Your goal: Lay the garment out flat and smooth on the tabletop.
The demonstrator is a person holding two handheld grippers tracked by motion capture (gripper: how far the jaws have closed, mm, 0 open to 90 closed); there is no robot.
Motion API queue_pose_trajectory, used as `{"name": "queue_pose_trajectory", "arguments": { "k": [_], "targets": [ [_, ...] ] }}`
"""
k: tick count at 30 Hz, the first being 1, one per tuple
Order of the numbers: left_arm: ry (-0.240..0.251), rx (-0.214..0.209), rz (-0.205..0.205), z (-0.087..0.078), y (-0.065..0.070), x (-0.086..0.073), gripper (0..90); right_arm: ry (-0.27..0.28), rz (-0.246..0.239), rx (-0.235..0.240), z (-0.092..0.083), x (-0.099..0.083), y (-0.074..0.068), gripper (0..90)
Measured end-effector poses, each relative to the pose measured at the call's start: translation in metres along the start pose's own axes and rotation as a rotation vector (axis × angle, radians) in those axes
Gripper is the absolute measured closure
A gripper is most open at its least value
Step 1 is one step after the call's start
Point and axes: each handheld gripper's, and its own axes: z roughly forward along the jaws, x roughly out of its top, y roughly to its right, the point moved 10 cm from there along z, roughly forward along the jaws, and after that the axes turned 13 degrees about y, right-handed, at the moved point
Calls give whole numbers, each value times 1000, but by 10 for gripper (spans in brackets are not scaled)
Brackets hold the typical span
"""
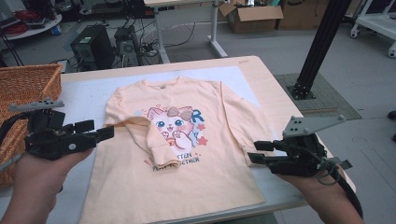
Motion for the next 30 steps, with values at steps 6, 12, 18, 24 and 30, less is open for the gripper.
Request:
{"name": "queue_pose_trajectory", "arguments": {
  "k": [6,12,18,24,30],
  "targets": [
    [2,0,-2,-2,0,-1,255,-61,-20,15,13,-18,-7,844],
    [5,1,-5,-5,-3,-1,255,-43,-7,17,5,-15,-14,873],
    [9,-5,-8,-6,-3,-2,254,-34,0,6,1,-17,-20,851],
    [20,-8,-12,-11,-5,-1,254,-29,13,9,5,-11,-22,683],
    [40,-17,-23,-16,-10,2,252,39,-19,-7,14,26,-20,543]
  ]
}}
